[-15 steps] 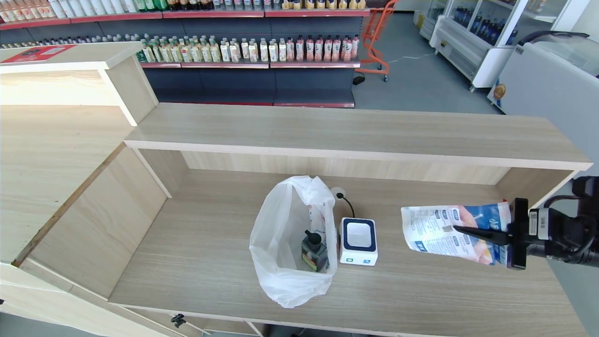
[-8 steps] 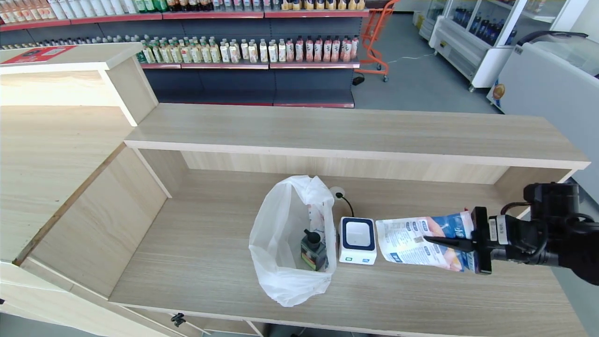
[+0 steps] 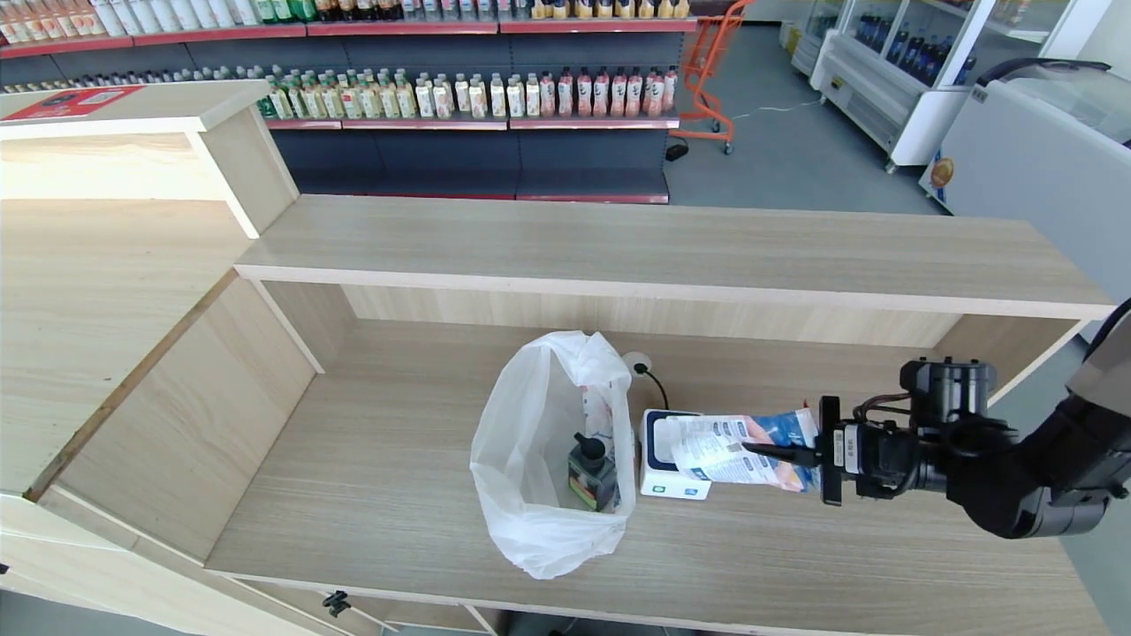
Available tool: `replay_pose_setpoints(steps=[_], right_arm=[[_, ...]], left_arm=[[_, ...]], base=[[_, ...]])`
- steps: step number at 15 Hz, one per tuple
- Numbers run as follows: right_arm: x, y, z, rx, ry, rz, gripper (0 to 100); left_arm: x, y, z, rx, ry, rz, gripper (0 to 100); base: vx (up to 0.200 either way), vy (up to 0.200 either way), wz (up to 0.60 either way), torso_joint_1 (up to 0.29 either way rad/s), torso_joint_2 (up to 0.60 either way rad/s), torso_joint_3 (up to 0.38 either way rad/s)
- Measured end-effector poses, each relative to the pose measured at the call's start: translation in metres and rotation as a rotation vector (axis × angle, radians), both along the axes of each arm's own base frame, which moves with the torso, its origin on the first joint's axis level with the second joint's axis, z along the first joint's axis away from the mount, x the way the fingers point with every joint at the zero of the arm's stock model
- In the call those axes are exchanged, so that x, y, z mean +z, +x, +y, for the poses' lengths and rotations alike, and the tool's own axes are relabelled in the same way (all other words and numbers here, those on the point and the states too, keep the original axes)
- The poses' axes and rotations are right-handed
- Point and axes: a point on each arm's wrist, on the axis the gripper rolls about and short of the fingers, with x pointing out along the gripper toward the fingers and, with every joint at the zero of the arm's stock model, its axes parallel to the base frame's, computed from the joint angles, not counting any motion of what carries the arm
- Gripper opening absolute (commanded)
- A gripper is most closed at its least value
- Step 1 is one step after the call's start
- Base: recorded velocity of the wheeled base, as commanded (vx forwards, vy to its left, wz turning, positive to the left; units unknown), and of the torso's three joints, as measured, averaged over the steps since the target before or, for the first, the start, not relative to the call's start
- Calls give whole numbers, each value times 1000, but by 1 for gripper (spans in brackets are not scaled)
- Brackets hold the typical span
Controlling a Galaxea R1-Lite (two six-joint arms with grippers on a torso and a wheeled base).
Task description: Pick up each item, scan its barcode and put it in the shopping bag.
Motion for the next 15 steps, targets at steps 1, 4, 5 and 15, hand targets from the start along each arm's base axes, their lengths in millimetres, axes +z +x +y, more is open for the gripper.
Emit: replay_pose_setpoints(steps=[1, 4, 5, 15], right_arm=[[-4, 3, 5, 10, -4, -2, 0], [-12, 21, 16, 21, -11, -46, 0], [-15, 27, 19, 27, -10, -52, 0], [-30, 60, 35, 59, -4, -93, 0]], left_arm=[[0, 0, 0, 0, 0, 0, 100], [0, 0, 0, 0, 0, 0, 100], [0, 0, 0, 0, 0, 0, 100], [0, 0, 0, 0, 0, 0, 100]], base=[[0, 0, 0, 0, 0, 0], [0, 0, 0, 0, 0, 0], [0, 0, 0, 0, 0, 0], [0, 0, 0, 0, 0, 0]])
